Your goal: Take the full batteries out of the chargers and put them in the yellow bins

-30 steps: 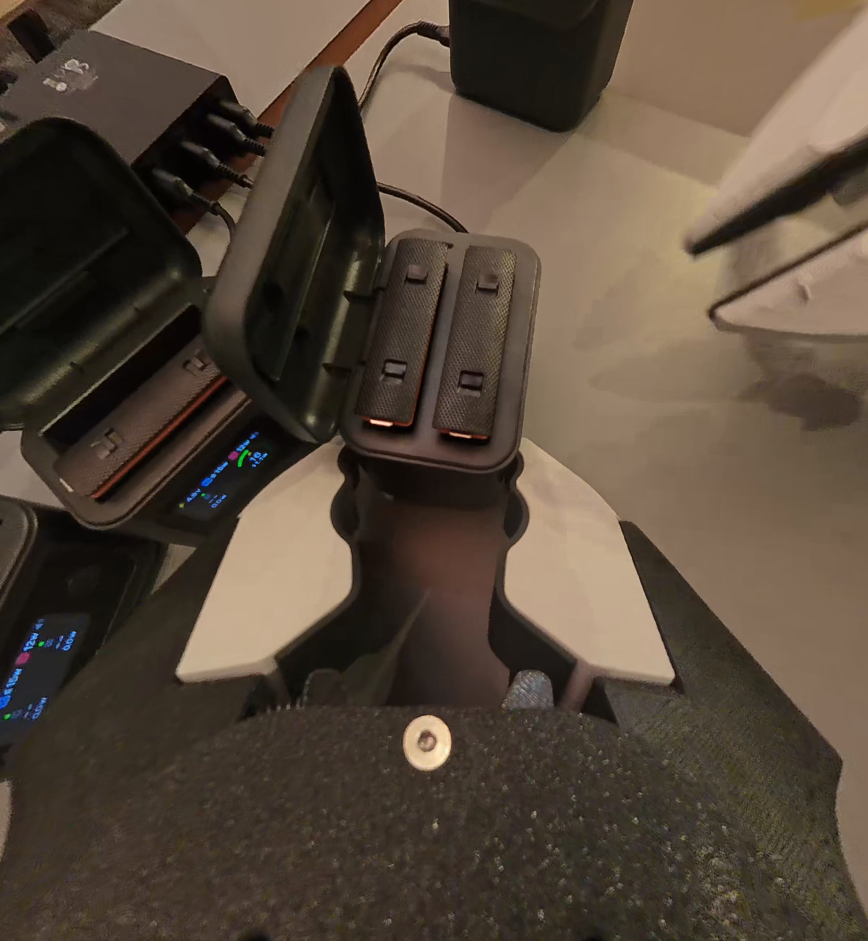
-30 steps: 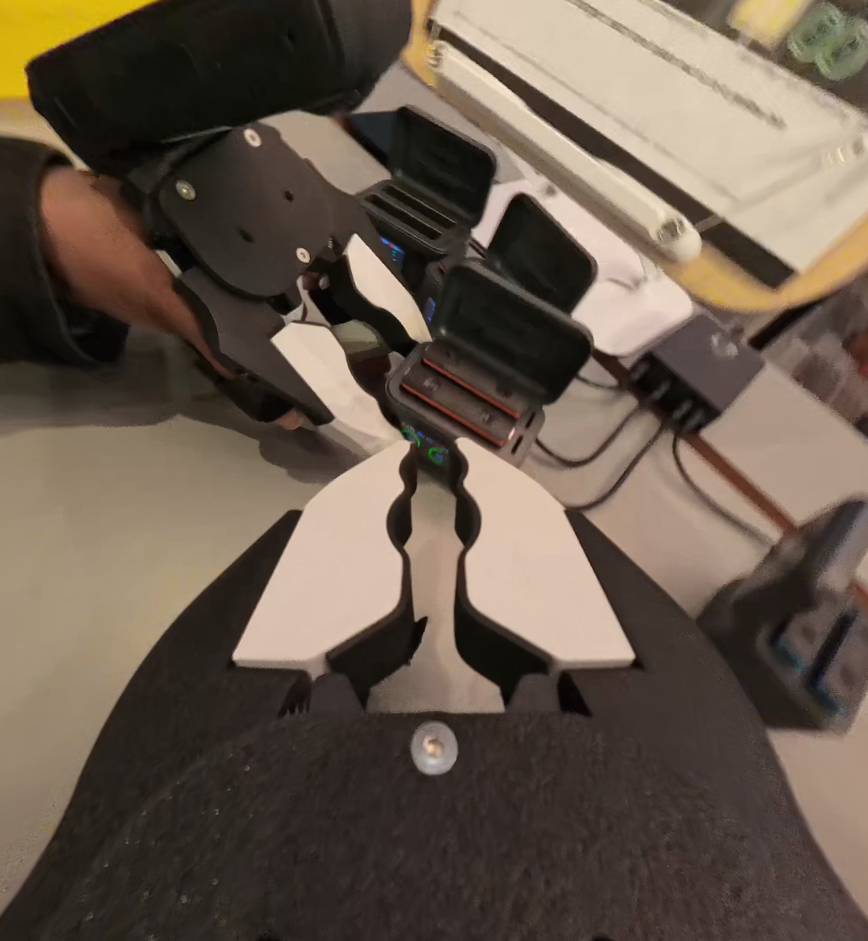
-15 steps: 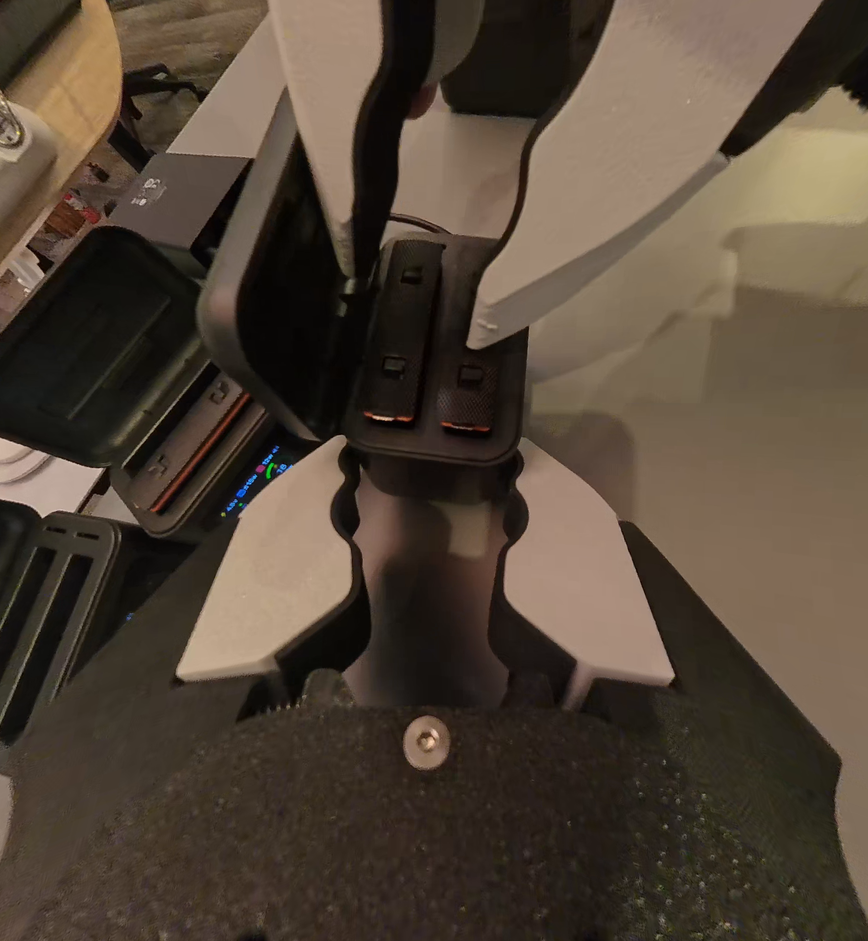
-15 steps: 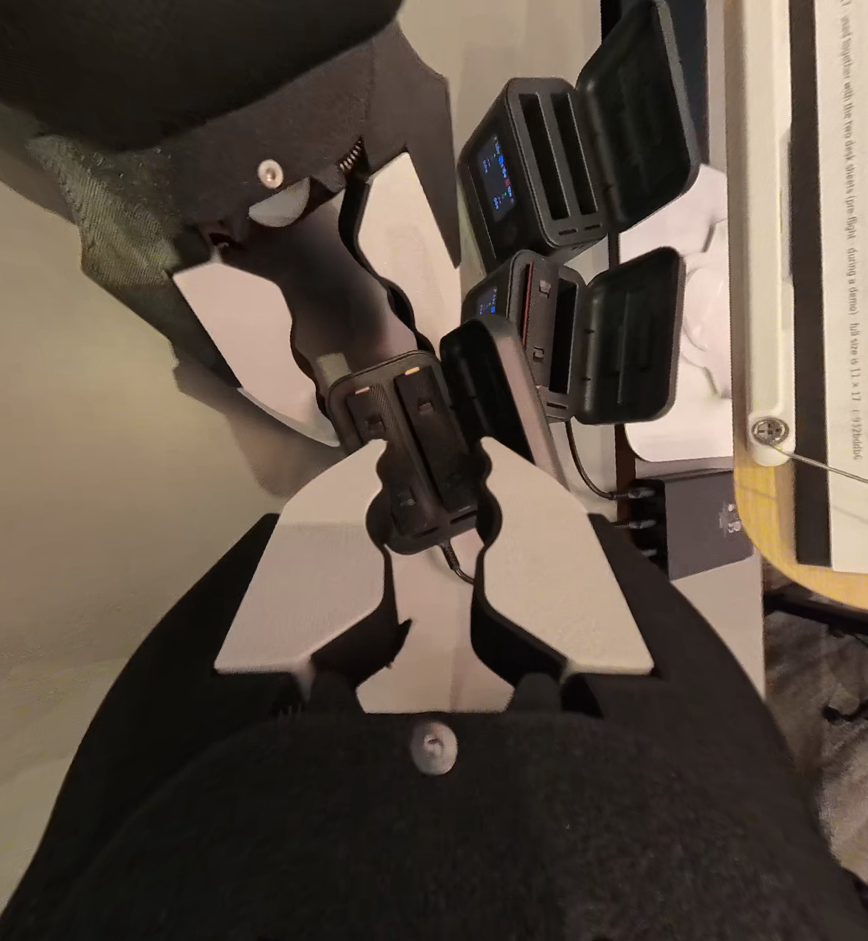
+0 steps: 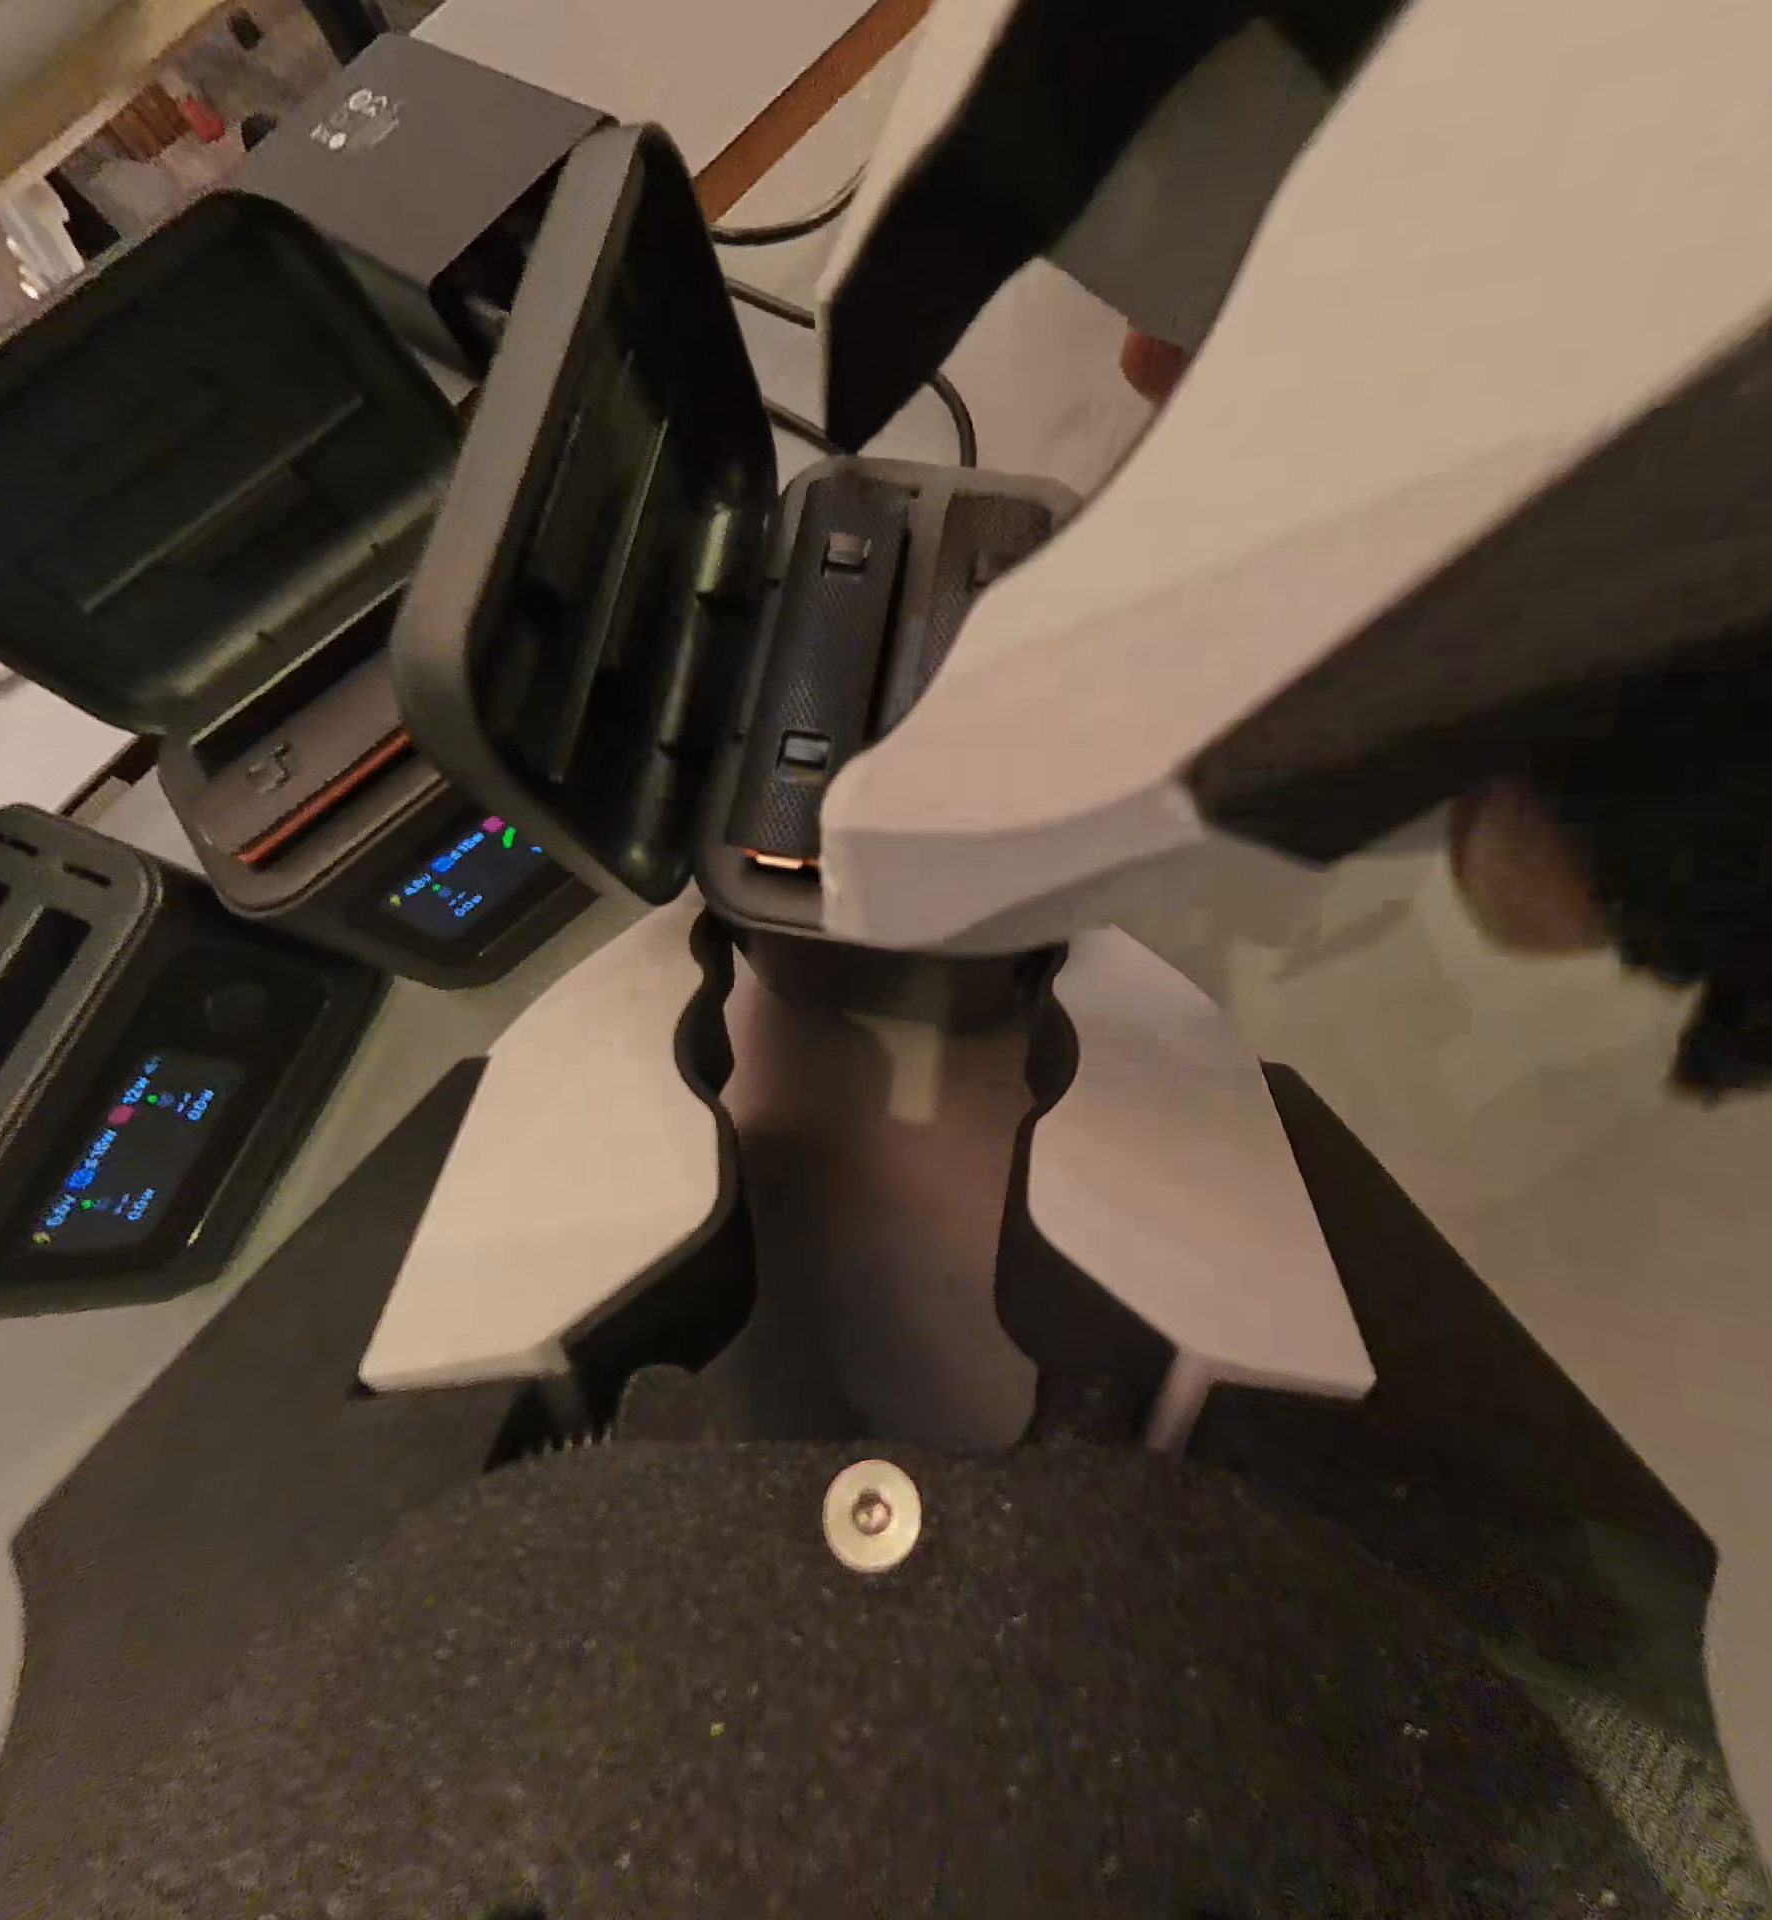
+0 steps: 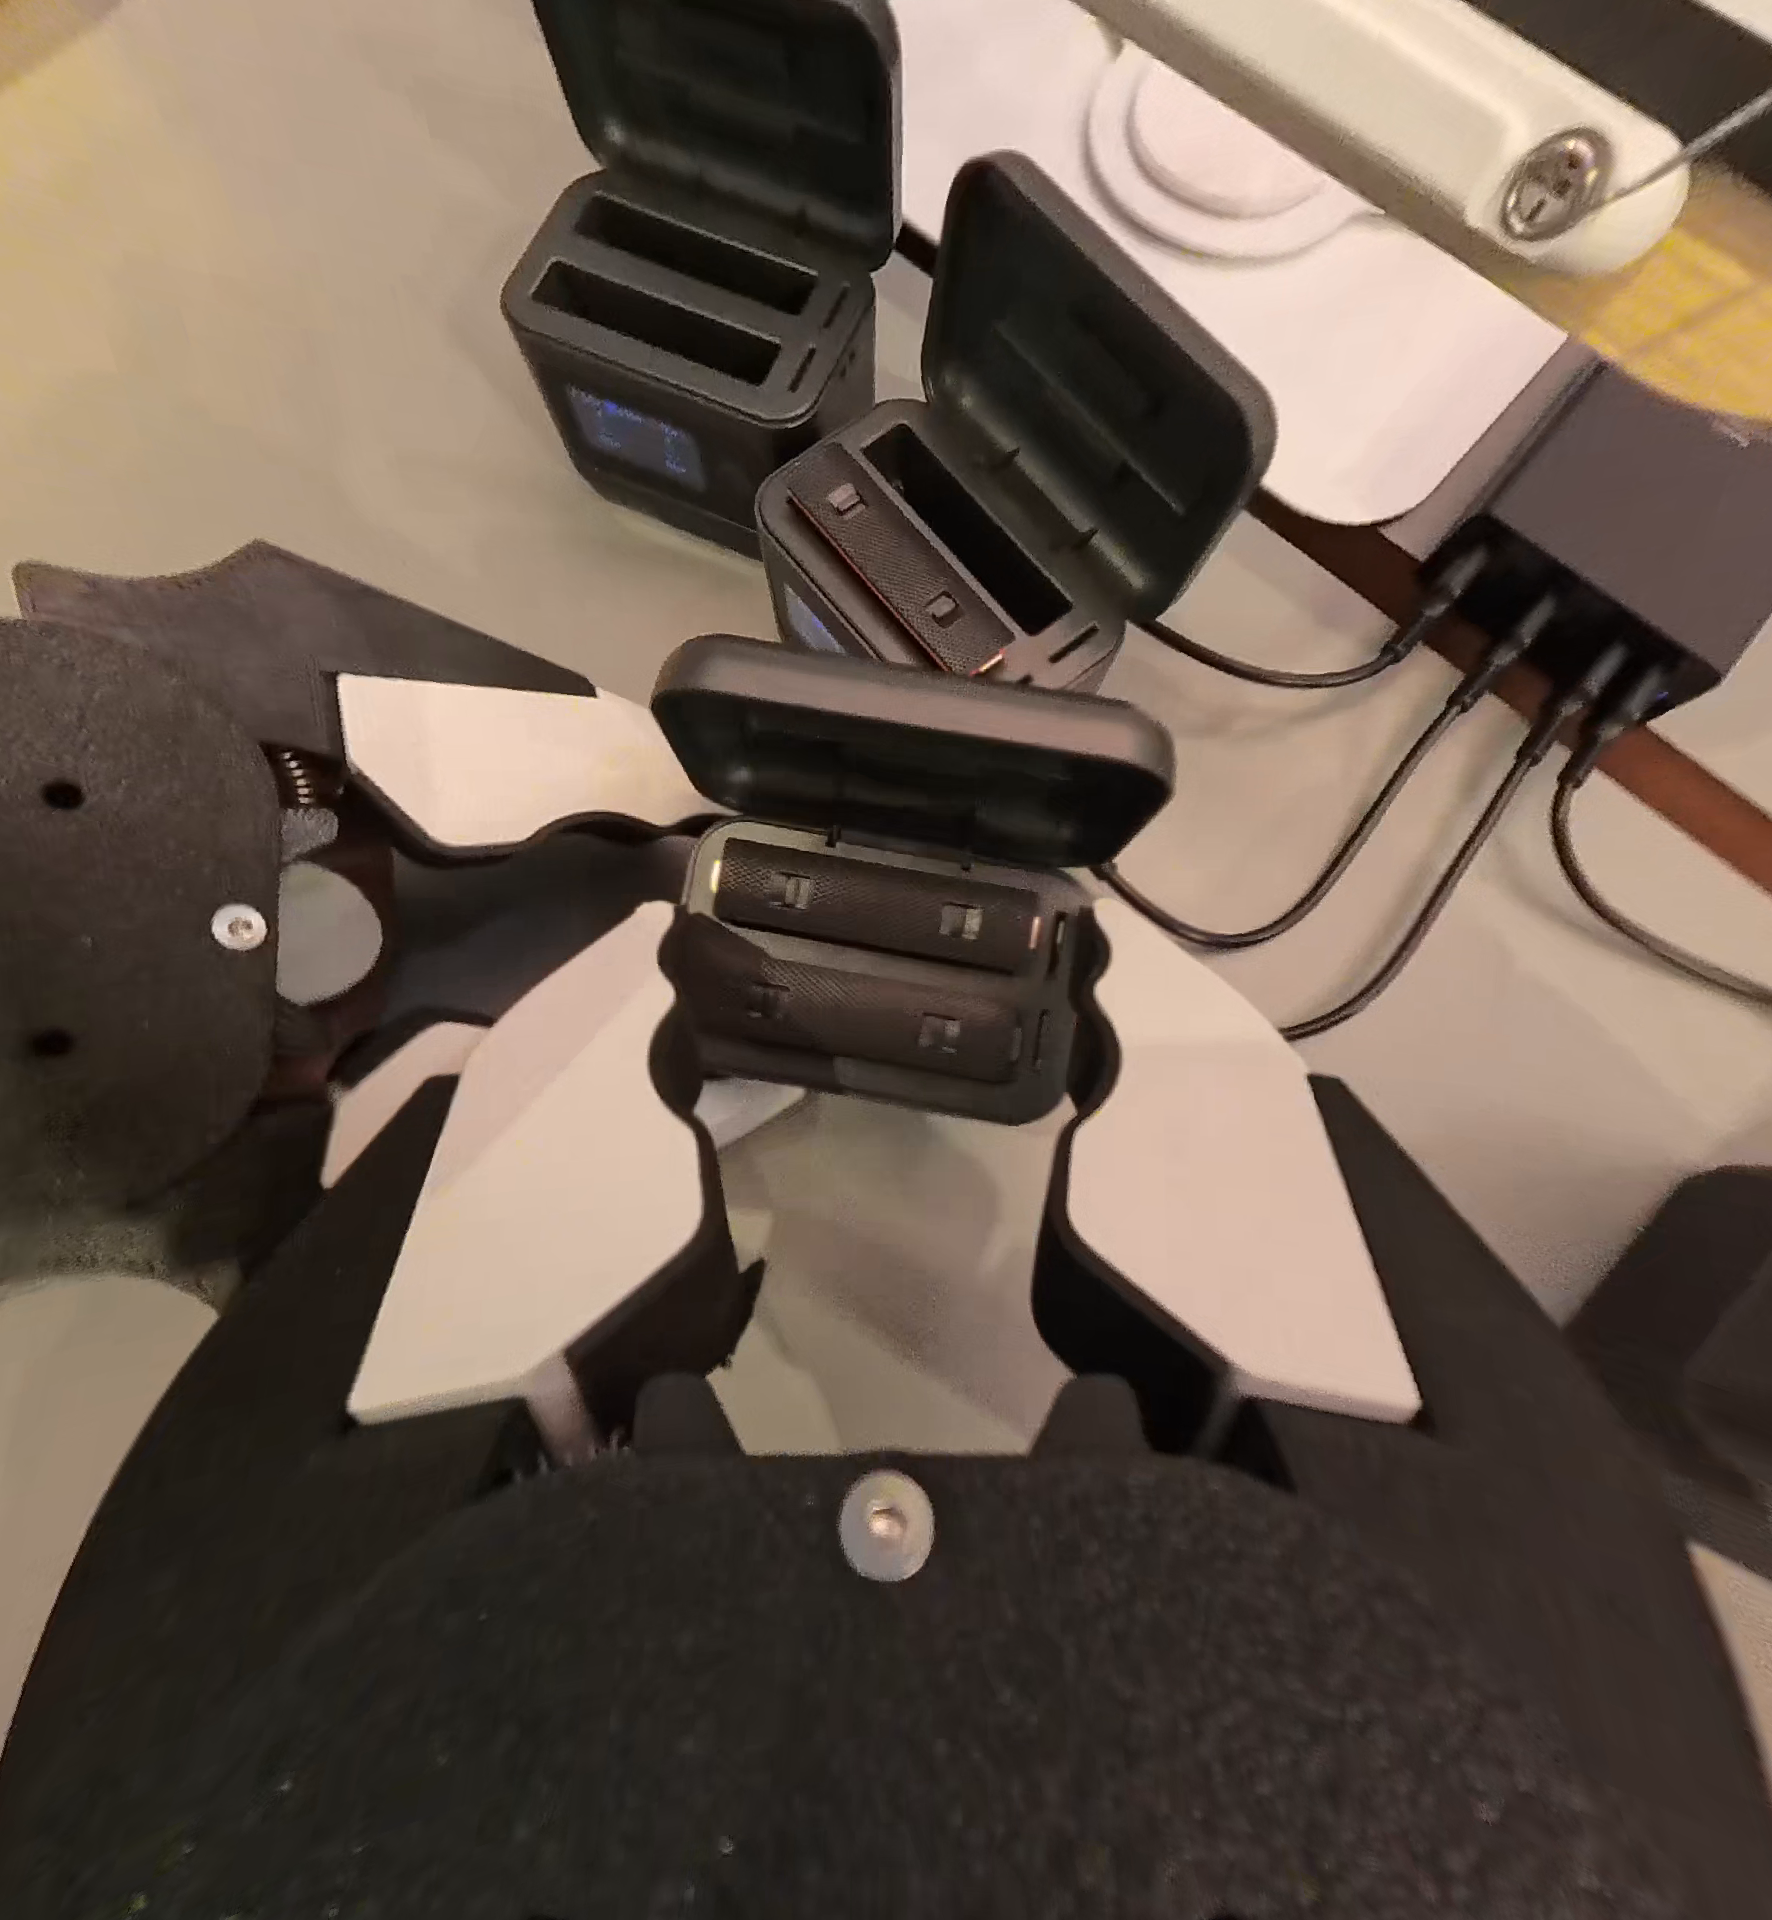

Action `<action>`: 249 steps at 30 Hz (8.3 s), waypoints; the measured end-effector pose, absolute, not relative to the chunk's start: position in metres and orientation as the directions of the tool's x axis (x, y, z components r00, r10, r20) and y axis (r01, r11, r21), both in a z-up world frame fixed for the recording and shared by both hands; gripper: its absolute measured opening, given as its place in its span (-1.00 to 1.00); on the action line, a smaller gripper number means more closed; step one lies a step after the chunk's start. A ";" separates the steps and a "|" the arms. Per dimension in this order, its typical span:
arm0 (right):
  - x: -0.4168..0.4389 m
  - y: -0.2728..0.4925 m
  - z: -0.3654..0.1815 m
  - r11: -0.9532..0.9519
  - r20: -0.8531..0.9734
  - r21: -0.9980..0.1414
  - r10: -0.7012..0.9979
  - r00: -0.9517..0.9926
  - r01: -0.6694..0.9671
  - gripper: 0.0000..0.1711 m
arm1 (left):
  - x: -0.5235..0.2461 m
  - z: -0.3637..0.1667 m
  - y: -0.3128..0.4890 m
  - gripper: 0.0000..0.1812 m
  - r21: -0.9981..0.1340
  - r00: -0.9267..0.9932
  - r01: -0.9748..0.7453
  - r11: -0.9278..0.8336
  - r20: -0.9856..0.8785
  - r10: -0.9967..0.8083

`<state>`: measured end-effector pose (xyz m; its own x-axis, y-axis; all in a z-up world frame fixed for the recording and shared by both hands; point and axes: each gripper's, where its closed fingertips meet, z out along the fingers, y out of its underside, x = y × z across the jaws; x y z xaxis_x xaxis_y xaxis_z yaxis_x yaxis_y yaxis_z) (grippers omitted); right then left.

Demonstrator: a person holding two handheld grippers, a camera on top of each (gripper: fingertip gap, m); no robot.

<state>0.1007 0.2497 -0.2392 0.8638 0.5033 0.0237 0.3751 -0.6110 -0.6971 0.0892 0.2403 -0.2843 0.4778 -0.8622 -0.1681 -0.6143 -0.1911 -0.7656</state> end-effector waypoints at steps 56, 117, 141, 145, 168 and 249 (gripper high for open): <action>0.105 0.140 -0.174 -0.396 -0.306 -0.908 0.405 0.862 -0.136 -0.32 | 0.094 -0.206 0.137 -0.60 -0.909 0.339 -0.416 0.039 -0.195 -0.921; 0.459 0.094 -0.227 -0.444 0.299 0.038 0.860 0.414 0.895 -0.83 | 0.124 -0.231 0.086 -0.68 -0.906 0.119 -0.401 0.137 -0.200 -0.973; 0.429 0.174 -0.159 -0.412 0.490 -0.388 0.666 0.563 0.824 -0.42 | 0.111 -0.255 0.124 -0.64 -0.879 0.270 -0.476 0.008 -0.156 -0.950; 0.385 0.181 -0.153 -0.373 0.408 -0.472 0.711 0.573 0.799 -0.05 | 0.108 -0.257 0.134 -0.61 -0.873 0.310 -0.488 -0.008 -0.164 -0.937; 0.307 0.268 -0.273 -0.349 0.172 -0.254 0.901 0.397 0.902 0.17 | 0.105 -0.260 0.140 -0.62 -0.859 0.307 -0.512 0.024 -0.209 -0.929; 0.213 0.201 -0.195 -0.413 -0.025 -0.910 -0.024 0.999 -0.032 -0.16 | 0.101 -0.271 0.131 -0.64 -0.818 0.279 -0.575 0.026 -0.226 -0.933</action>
